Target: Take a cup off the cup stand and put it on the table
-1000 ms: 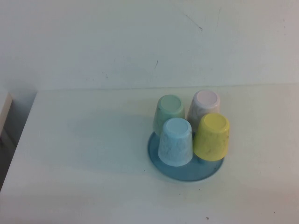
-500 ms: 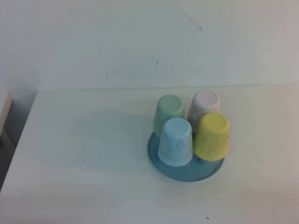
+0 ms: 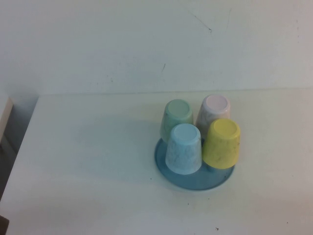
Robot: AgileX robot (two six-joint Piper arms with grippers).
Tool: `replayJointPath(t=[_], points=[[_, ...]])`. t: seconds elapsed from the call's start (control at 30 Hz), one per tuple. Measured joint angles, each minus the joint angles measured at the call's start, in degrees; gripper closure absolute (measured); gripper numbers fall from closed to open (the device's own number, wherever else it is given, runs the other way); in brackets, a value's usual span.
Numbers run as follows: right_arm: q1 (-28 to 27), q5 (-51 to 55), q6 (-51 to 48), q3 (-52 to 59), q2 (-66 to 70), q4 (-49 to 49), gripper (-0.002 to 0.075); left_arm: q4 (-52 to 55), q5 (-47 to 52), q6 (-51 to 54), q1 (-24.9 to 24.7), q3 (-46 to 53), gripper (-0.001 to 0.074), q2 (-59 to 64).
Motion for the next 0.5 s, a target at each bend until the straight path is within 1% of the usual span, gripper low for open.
replayJointPath(t=[0.07,0.1,0.3,0.5], points=[[0.0,0.0,0.0,0.0,0.0,0.0,0.0727,-7.6,-2.2,-0.7,0.0,0.0,0.0739,0.0],[0.0,0.0,0.0,0.0,0.0,0.0,0.0727,-9.1,-3.0,-0.9,0.0,0.0,0.0739,0.0],[0.0,0.0,0.0,0.0,0.0,0.0,0.0727,-11.2,-5.3,1.4,0.0,0.0,0.0738,0.0],[0.0,0.0,0.0,0.0,0.0,0.0,0.0727,-18.1,-5.2,1.7,0.0,0.0,0.0738,0.0]])
